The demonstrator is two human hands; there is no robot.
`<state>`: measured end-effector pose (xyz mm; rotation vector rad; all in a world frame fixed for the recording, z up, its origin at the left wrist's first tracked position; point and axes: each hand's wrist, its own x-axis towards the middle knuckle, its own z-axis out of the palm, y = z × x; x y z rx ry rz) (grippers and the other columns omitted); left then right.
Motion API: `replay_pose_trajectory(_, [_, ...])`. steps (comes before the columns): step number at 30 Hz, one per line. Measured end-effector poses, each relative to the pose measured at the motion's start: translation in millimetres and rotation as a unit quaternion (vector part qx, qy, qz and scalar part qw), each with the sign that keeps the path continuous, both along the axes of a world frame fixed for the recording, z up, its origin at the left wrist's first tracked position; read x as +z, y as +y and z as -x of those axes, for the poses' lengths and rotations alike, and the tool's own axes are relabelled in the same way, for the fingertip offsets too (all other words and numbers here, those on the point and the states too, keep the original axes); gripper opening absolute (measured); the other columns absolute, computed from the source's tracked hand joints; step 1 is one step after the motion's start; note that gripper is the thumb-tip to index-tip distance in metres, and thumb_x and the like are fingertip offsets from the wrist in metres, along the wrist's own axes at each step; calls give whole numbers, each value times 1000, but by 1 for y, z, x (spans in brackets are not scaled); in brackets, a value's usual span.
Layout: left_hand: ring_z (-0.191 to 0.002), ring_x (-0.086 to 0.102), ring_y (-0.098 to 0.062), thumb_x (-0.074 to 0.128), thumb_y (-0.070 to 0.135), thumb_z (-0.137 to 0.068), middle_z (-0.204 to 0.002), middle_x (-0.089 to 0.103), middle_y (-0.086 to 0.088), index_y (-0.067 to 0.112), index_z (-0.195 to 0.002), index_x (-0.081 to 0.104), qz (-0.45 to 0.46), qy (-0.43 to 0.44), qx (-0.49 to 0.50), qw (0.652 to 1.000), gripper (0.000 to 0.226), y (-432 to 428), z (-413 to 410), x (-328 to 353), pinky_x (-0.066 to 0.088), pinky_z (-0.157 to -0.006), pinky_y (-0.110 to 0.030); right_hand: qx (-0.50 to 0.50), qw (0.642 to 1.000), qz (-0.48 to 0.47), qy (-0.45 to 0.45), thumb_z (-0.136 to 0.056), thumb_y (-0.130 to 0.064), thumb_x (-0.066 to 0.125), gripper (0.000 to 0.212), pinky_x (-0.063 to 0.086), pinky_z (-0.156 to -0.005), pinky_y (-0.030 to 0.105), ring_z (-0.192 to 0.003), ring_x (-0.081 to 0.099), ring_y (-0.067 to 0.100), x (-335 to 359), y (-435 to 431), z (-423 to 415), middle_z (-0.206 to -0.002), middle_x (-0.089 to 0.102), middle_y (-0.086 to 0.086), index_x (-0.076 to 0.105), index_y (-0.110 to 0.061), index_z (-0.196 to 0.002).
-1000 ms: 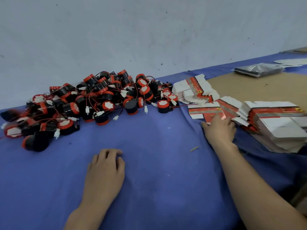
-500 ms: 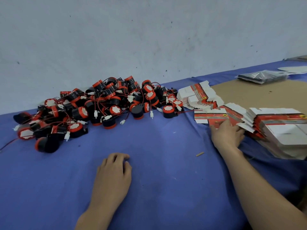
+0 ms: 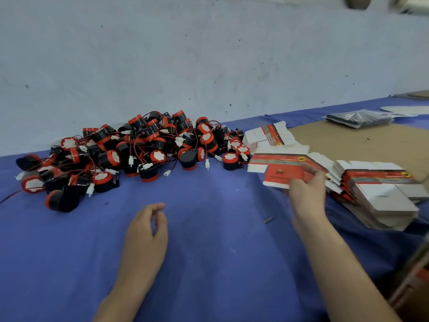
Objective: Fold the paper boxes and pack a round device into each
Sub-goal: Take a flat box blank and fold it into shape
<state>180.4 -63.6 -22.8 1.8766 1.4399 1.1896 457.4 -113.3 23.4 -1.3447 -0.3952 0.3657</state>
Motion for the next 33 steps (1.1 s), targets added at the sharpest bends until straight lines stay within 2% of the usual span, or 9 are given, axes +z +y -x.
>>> replay_pose_trajectory(2, [-103,61,5,50,36,-102,-112,65,17,37,-110,62,65,-160,-13,985,14,-6,-4,15,47,-87,-24,62,997,-25,28,-90,6,46,47,50,-77,37,-85,63,20,5,-15,22,-95,70,3,53,-32,-116])
replay_pose_trajectory(5, [-96,72,-13,57,46,-90,-107,75,2,27,-110,65,178,-374,-122,902,29,-16,-10,39,54,-80,-31,173,984,-2,38,-94,5,47,47,53,-78,35,-77,64,16,3,-31,60,-82,73,2,54,-34,-120])
replay_pose_trajectory(8, [-86,75,-17,60,48,-72,-99,78,-2,22,-109,69,210,-409,-195,866,46,-31,-12,51,61,-69,-32,273,961,45,-19,-96,5,44,45,54,-67,23,-72,61,12,-6,-41,93,-85,70,0,60,-30,-119])
replay_pose_trajectory(11, [-99,73,-20,60,41,-80,-111,75,-5,26,-104,77,194,-441,-211,850,33,-39,0,50,61,-74,-33,356,927,91,-79,-98,3,45,42,51,-61,18,-65,58,6,-12,-41,109,-97,65,4,62,-28,-121])
replay_pose_trajectory(16, [-107,70,-26,63,31,-80,-120,72,-10,20,-125,65,210,-444,-173,854,46,-42,28,44,56,-83,-39,423,887,107,-155,-92,5,46,49,38,-46,18,-56,48,4,-14,-34,123,-101,63,10,59,-36,-116])
replay_pose_trajectory(23, [-83,76,-21,65,40,-73,-99,77,-7,33,-86,81,251,-410,-146,864,21,-35,65,46,60,-63,-32,435,858,116,-246,-96,-1,45,52,43,-54,15,-68,52,5,-17,-21,136,-105,64,-3,61,-48,-112])
replay_pose_trajectory(26, [-84,75,-20,64,38,-86,-98,77,-5,39,-90,78,201,-325,-111,917,14,-35,69,41,54,-75,-36,405,858,121,-293,-102,-29,53,34,44,-70,5,-100,52,-14,-18,-17,149,-128,51,-20,48,-53,-124])
replay_pose_trajectory(28, [-87,75,-17,60,43,-88,-97,77,0,42,-95,75,161,-283,-114,939,16,-40,69,39,55,-76,-34,412,858,100,-290,-95,-53,54,44,41,-79,1,-117,41,-21,-16,-16,162,-131,42,-37,34,-62,-133])
replay_pose_trajectory(33, [-95,72,-12,53,46,-91,-104,75,6,41,-111,69,99,-251,-199,942,26,-54,58,46,54,-71,-16,435,872,1,-225,-75,-75,59,45,47,-82,4,-115,53,-12,-9,-14,189,-120,49,-38,33,-84,-111])
